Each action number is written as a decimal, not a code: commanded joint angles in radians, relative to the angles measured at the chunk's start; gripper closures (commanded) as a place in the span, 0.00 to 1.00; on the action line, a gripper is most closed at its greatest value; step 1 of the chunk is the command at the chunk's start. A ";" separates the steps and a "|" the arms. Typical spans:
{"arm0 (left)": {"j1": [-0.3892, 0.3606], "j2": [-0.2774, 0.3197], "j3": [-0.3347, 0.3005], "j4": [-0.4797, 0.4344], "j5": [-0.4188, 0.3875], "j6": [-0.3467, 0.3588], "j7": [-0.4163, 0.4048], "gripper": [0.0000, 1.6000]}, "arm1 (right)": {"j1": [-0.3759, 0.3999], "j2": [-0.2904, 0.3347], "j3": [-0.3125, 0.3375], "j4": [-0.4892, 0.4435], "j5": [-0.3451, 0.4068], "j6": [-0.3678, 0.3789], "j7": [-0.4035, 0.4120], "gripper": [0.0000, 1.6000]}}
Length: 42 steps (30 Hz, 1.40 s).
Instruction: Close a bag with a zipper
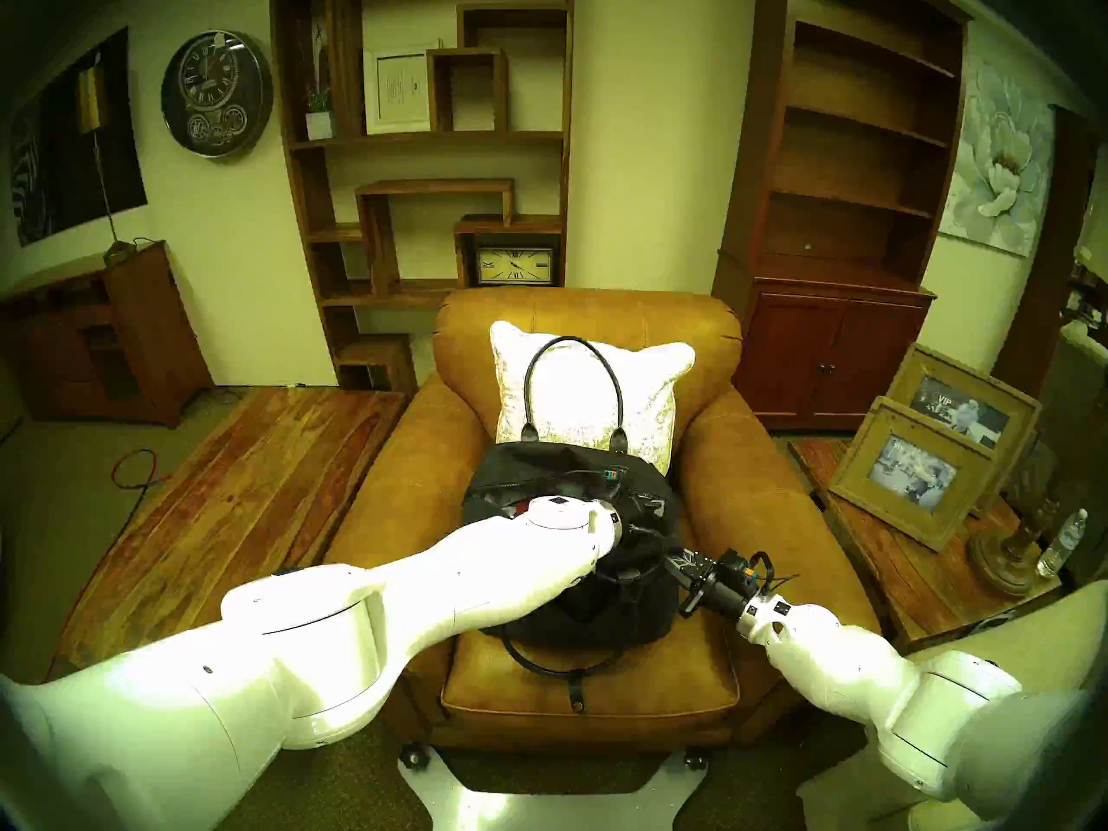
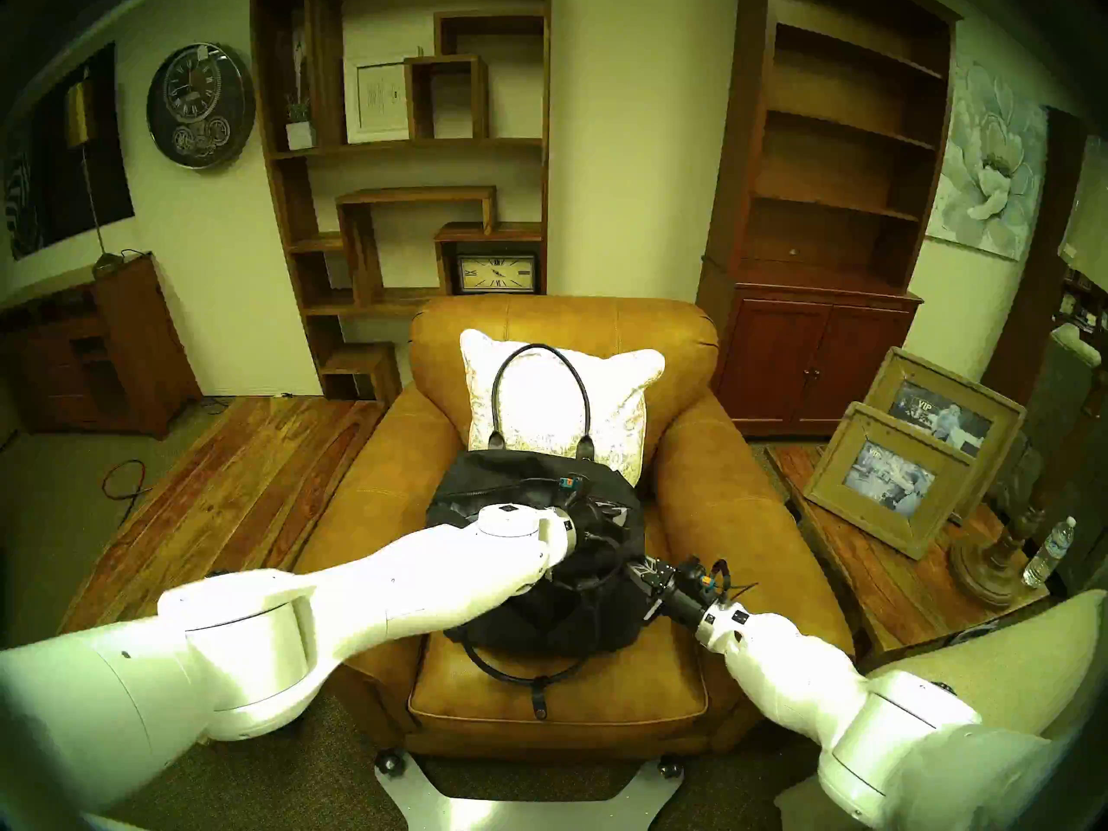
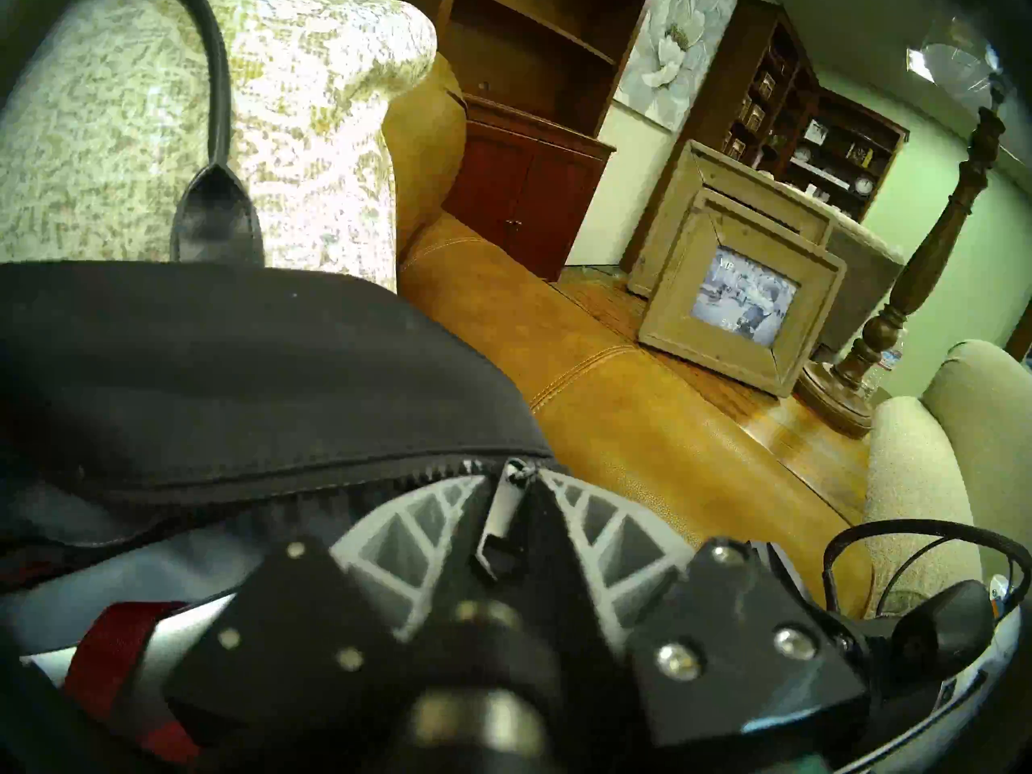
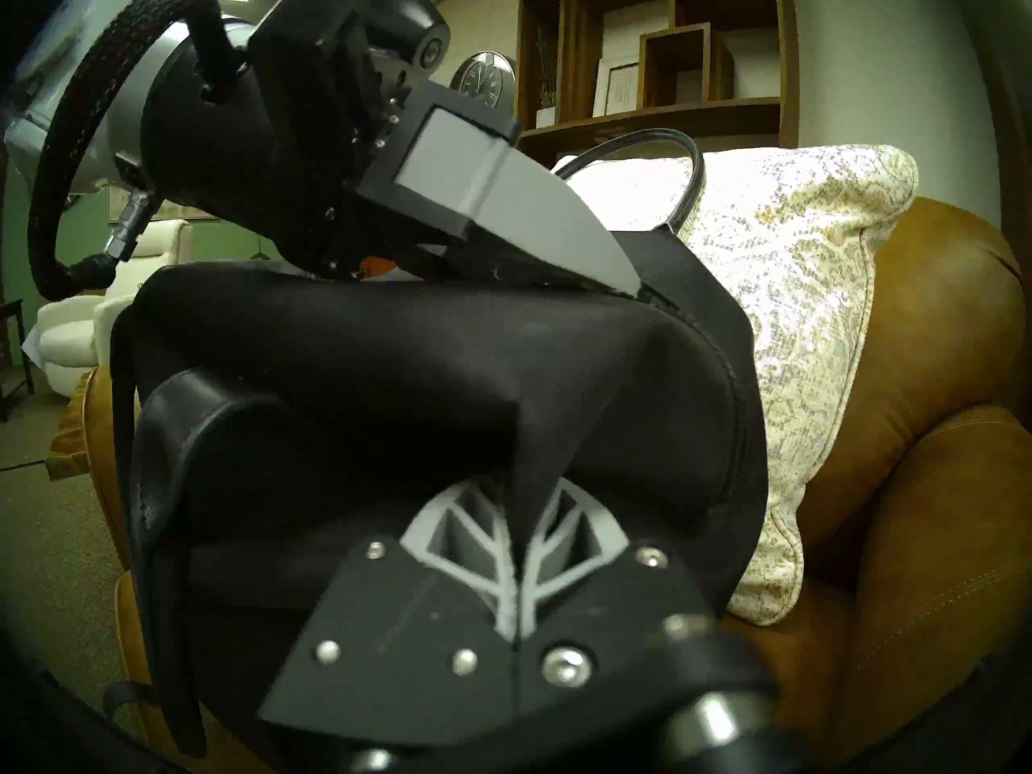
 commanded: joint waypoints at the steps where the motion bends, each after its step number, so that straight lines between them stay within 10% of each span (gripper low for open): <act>1: -0.006 0.016 -0.008 -0.046 -0.001 -0.003 0.012 0.56 | 0.006 -0.006 -0.001 -0.010 -0.001 -0.006 0.006 1.00; 6: -0.008 0.021 -0.010 -0.051 -0.005 -0.004 0.009 0.60 | 0.007 -0.009 -0.001 -0.007 0.000 -0.007 0.008 1.00; 10: -0.010 0.004 -0.004 -0.033 -0.002 -0.009 0.002 1.00 | 0.006 -0.009 -0.001 -0.007 0.000 -0.009 0.007 1.00; 42: -0.058 0.226 0.024 -0.322 0.125 0.045 0.136 1.00 | 0.010 -0.005 0.004 0.043 0.007 -0.033 0.015 1.00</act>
